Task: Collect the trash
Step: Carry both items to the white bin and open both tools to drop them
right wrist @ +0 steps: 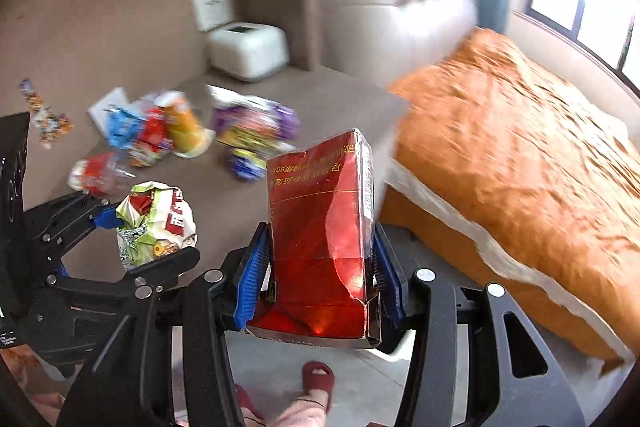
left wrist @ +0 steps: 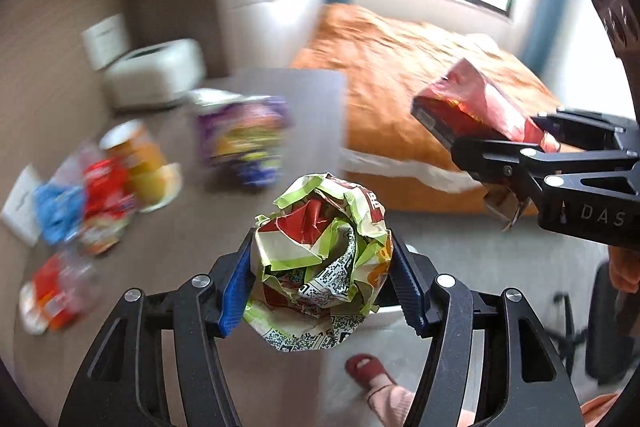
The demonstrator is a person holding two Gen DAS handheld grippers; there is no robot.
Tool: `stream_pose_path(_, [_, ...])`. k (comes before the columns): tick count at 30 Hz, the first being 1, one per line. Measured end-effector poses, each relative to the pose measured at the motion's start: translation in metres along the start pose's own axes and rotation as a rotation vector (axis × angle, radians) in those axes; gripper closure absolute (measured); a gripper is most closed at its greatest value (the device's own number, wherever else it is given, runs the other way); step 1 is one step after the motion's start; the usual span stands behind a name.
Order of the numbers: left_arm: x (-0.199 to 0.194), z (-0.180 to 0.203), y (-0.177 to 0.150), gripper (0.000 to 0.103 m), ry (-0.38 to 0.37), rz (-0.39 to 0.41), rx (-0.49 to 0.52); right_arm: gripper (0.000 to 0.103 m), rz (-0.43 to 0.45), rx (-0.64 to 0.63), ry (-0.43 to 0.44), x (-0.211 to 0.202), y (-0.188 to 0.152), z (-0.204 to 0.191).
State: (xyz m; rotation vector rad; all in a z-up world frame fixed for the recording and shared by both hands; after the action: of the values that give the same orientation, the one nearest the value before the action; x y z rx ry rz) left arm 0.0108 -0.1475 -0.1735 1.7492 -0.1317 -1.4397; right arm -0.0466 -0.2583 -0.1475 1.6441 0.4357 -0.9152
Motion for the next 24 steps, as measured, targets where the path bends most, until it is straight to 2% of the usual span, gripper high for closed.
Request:
stream_pose_path(5, [0.054, 0.06, 0.014, 0.043, -0.096, -0.055, 0.11, 0.052, -0.062, 0.032, -0.063, 0.016, -0.029, 0.059])
stream_pose_path(9, [0.107, 0.094, 0.01, 0.043, -0.158, -0.113, 0.157, 0.052, -0.141, 0.04, -0.075, 0.054, -0.056, 0.099])
stream_pose_path(14, [0.193, 0.119, -0.019, 0.043, -0.216, -0.236, 0.177, 0.052, -0.248, 0.014, -0.065, 0.119, -0.1, 0.139])
stream_pose_path(20, [0.313, 0.133, -0.075, 0.042, -0.247, -0.402, 0.202, 0.052, -0.371, -0.053, -0.048, 0.207, -0.163, 0.173])
stream_pose_path(24, [0.38, 0.135, -0.108, 0.042, -0.262, -0.455, 0.221, 0.052, -0.433, -0.118, -0.026, 0.272, -0.21, 0.183])
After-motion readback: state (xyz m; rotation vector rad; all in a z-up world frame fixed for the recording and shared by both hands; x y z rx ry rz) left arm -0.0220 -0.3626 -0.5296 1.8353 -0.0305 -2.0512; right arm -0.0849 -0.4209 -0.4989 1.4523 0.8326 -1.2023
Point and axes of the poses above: each gripper's, at about its wrist camera, not at the fingertips, and x roughly the way its jaws point, z to its right, y to its top, the point moved 2 cm from there along x, roughly the way its jaws point
